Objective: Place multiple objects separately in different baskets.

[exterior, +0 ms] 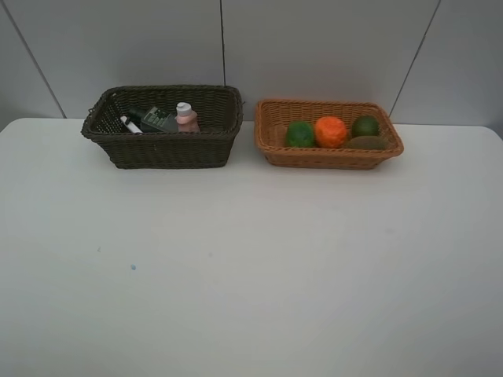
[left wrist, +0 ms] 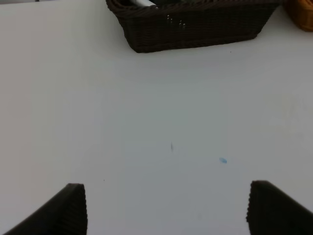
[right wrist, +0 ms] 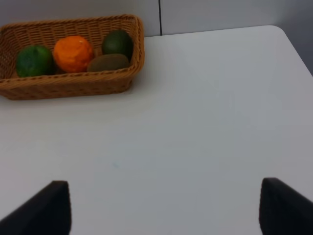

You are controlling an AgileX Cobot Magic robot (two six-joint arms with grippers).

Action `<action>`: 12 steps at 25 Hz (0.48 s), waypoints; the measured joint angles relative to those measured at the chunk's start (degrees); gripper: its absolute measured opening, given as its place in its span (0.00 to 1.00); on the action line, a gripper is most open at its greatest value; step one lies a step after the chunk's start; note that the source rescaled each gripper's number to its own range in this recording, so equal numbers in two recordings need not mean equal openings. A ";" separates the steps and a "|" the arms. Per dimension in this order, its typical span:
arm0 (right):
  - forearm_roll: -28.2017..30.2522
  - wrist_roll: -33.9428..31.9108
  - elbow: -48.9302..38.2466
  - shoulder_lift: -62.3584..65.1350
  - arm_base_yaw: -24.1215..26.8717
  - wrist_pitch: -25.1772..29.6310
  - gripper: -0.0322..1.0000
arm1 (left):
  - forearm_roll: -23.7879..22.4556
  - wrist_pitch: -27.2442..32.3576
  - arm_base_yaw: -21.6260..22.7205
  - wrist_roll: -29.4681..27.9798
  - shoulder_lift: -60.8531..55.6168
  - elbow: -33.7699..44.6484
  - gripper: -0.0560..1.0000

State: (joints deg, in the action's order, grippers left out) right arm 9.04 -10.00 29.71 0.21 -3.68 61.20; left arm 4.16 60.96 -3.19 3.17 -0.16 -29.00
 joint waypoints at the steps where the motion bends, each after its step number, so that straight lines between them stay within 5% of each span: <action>1: 0.00 0.00 0.00 0.00 0.00 0.00 0.91 | 0.00 0.00 0.00 0.00 0.00 0.00 0.85; 12: -0.04 0.00 0.00 0.00 0.00 0.00 0.91 | 0.00 0.00 0.00 0.00 0.00 0.00 0.85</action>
State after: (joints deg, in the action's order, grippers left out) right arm 9.00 -10.00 29.71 0.21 -3.68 61.20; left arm 4.16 60.96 -3.19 3.17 -0.16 -29.00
